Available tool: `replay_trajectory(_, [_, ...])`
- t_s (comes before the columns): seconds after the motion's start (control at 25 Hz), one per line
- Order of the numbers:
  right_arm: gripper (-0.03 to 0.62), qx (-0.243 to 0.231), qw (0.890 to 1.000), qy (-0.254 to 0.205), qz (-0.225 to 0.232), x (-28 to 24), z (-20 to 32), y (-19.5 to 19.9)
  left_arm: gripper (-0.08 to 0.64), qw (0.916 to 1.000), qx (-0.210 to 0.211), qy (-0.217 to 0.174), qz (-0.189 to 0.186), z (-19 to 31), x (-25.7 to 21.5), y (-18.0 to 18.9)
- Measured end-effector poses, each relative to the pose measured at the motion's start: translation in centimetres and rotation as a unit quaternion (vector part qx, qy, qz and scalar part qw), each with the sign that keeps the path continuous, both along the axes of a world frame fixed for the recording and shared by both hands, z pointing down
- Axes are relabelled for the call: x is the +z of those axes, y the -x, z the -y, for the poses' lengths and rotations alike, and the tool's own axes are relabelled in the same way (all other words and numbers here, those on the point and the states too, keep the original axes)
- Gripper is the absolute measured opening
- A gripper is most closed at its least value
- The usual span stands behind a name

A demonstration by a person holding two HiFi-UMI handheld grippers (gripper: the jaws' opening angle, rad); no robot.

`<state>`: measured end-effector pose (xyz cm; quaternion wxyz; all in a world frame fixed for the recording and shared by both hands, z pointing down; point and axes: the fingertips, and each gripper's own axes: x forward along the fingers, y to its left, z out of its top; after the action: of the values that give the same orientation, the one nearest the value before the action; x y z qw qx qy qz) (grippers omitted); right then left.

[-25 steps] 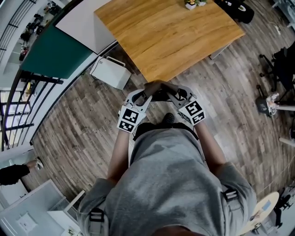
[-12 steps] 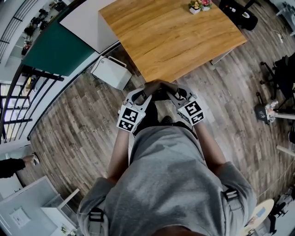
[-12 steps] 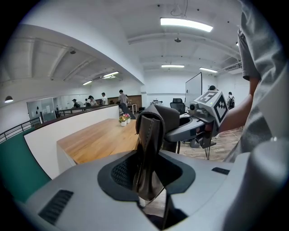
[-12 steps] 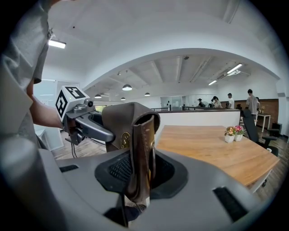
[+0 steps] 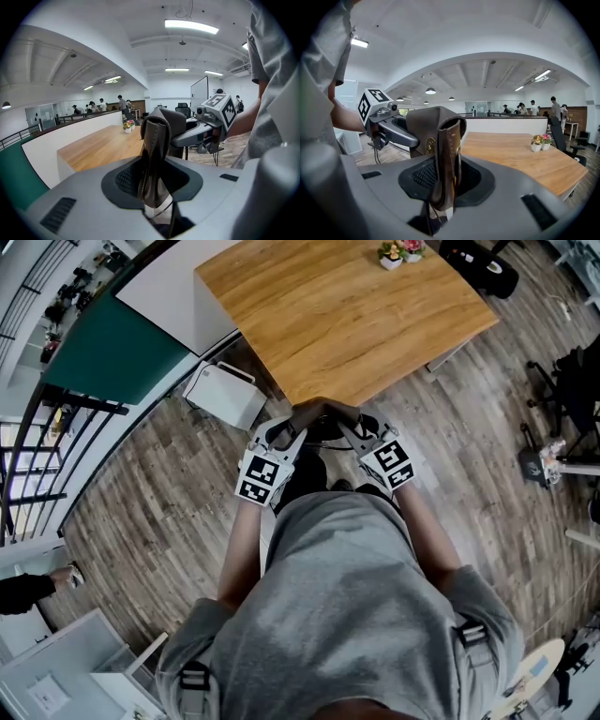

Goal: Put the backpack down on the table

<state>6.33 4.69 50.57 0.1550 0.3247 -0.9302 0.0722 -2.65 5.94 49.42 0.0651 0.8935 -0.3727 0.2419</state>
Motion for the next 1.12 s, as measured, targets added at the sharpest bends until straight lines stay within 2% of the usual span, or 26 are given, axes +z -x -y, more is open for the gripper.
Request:
replay_trajectory(0.88, [0.092,0.050,0.999,-0.010,-0.012,-0.4,8.0,1.2,0.124,0.9985,0.055,0.002,-0.004,9.0,-0.3,1.4])
replay_trajectory(1.12, [0.092,0.068,0.998,0.001,-0.010,-0.4,9.6,1.3,0.124,0.9973,0.072,0.007,-0.005,11.0,0.2,1.2])
